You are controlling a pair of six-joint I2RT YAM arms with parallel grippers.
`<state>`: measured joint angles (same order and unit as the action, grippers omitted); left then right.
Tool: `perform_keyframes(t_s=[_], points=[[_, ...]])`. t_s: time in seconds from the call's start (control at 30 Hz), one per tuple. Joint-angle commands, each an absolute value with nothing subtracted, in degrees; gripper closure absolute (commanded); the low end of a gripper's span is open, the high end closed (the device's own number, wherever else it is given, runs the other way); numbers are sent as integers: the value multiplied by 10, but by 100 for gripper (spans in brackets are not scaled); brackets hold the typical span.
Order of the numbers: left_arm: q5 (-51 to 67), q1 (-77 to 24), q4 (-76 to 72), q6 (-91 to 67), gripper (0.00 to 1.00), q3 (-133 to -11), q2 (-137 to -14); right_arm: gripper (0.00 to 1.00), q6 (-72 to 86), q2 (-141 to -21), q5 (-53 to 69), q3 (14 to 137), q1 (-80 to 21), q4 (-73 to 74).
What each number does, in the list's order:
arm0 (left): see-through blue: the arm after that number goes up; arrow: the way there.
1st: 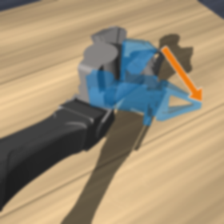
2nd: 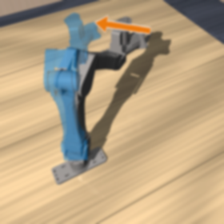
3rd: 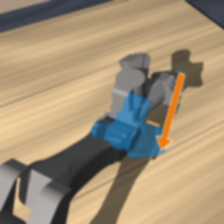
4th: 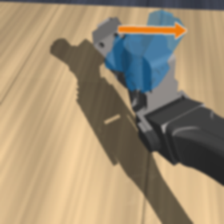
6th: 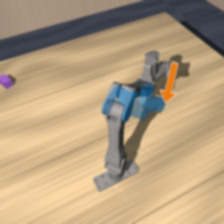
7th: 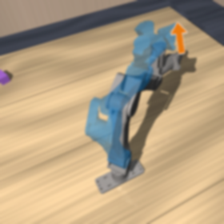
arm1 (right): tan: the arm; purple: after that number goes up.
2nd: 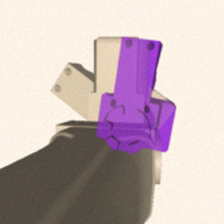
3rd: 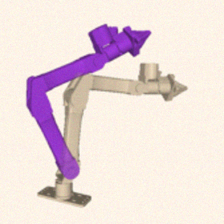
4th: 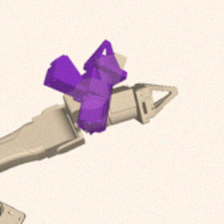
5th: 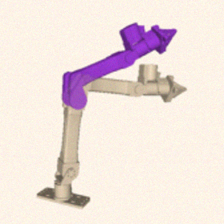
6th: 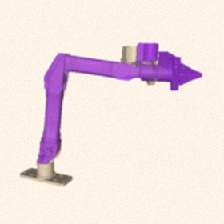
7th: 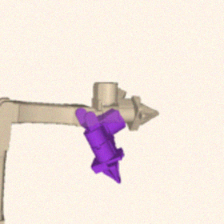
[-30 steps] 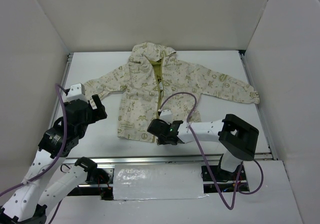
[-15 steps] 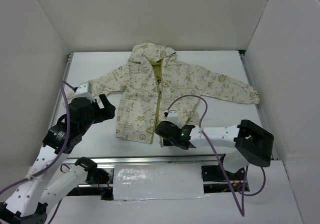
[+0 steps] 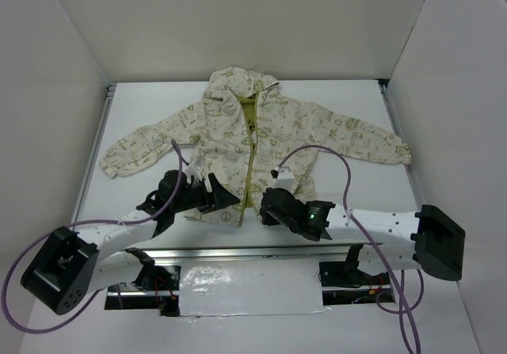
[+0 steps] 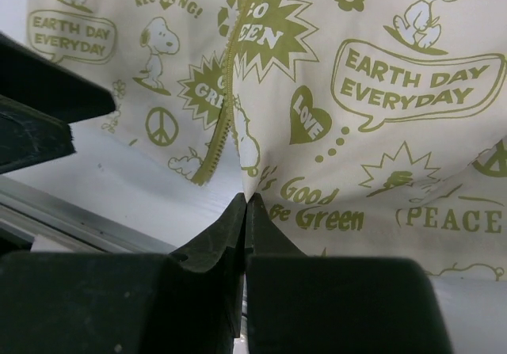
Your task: Zip up the jacket
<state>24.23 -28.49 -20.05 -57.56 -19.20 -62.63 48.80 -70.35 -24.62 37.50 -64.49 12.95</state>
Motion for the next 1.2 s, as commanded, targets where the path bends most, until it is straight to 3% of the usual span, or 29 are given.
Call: perform_keyframes(t_s=[0.0, 0.17, 0.4, 0.57, 0.83, 1.07, 1.1, 1.17], points=[[300, -306, -441, -627, 22, -192, -668, 100, 495, -662, -251, 351, -649, 78], [307, -332, -552, -641, 22, -195, -751, 100, 493, -615, -227, 320, -645, 38], [321, -349, -696, -682, 34, -189, -871, 100, 494, -572, -210, 307, -639, 25], [323, -352, -812, -718, 35, -189, -926, 100, 495, -553, -200, 301, -637, 25], [340, -353, -909, -758, 69, -207, -987, 100, 504, -551, -201, 294, -636, 33], [329, -353, -862, -720, 78, -191, -954, 100, 508, -539, -207, 283, -634, 34], [327, -352, -857, -715, 78, -191, -950, 100, 509, -538, -207, 283, -633, 35], [327, -354, -842, -709, 60, -192, -943, 100, 510, -537, -205, 282, -634, 34]])
